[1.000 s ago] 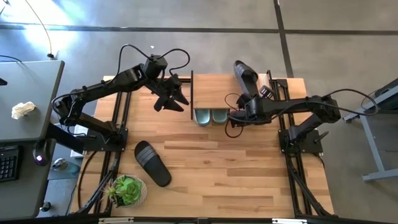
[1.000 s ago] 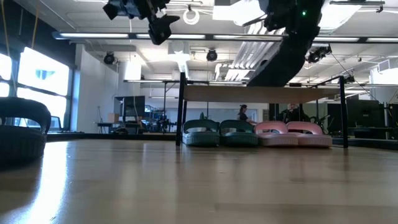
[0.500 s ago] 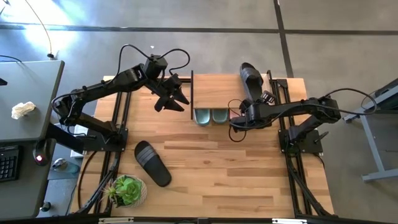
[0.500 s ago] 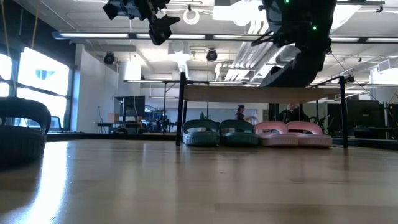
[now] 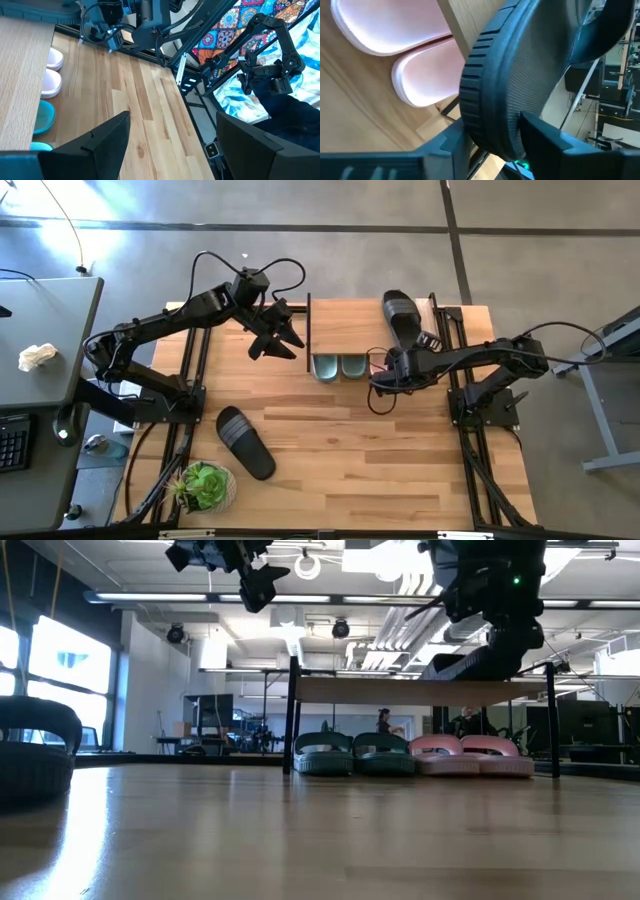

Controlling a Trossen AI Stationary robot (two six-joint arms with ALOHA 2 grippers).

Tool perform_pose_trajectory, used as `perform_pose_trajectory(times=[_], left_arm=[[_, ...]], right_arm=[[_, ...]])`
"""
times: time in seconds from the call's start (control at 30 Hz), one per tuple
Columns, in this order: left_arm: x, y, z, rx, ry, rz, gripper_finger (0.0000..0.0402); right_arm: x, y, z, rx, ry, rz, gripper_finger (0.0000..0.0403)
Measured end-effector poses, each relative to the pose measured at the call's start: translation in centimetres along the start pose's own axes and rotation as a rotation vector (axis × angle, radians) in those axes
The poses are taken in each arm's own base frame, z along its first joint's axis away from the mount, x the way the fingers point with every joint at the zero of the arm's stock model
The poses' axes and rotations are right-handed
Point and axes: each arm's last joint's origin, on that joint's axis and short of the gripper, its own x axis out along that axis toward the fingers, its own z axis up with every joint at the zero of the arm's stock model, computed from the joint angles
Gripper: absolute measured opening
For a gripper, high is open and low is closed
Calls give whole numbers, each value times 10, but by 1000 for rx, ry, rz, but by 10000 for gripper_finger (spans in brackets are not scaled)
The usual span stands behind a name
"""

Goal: Pick and place slides into the shelf
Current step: Put the right black slide on the shelf

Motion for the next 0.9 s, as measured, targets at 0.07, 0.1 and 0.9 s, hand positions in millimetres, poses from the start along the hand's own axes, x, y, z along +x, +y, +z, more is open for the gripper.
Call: perform_pose_trajectory(times=[0.07, 0.1, 0.9], left_arm=[[0, 0, 0, 0, 0, 0, 276], [0, 0, 0, 0, 0, 0, 276], [0, 1, -1, -10, 4, 46, 276]], right_arm=[[0, 0, 0, -4, 0, 0, 171], [0, 0, 0, -3, 0, 0, 181], [-2, 9, 7, -83, -27, 147, 248]])
